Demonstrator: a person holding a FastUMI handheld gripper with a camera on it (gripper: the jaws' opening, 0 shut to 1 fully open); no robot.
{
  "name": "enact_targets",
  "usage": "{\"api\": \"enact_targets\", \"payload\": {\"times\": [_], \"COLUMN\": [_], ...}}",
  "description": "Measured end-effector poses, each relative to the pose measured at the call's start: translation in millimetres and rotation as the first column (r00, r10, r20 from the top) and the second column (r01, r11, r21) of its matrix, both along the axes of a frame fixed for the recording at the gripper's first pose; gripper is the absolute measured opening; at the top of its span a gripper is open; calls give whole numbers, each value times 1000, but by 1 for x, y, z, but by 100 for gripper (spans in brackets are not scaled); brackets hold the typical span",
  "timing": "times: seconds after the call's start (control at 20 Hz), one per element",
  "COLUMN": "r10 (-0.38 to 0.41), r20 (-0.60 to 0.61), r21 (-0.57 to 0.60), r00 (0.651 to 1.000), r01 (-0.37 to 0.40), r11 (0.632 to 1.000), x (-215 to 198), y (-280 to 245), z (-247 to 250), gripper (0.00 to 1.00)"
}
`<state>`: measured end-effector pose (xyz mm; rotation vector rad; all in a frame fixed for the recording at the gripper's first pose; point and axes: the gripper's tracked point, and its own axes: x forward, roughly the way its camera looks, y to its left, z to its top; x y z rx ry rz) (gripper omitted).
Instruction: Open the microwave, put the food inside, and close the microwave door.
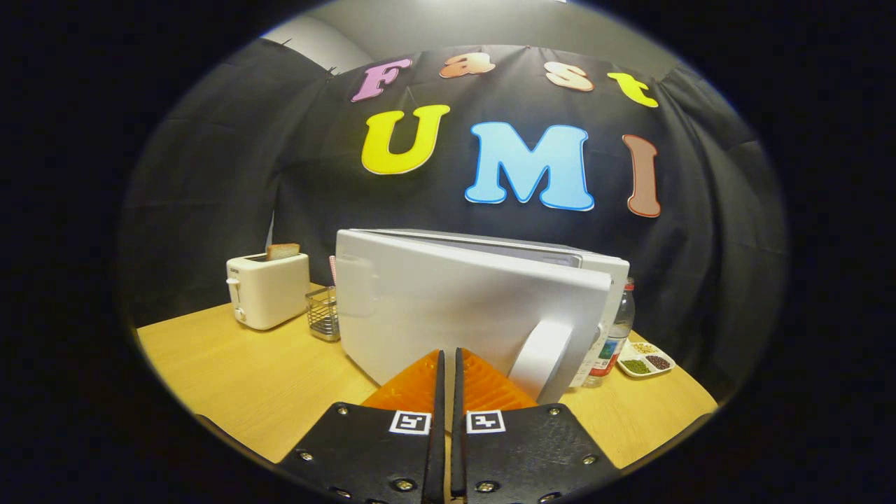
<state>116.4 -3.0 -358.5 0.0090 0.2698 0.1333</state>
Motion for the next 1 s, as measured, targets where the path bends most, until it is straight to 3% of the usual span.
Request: {"api": "enact_targets", "payload": {"times": [0.75,1.0], "r10": [-180,-240], "r20": [-55,-78], "r21": [20,-24], "r00": [982,968], "r01": [182,239], "r11": [983,971], "x": [110,120], "y": [-59,-64], "z": [-31,-34], "gripper": [4,6]}}
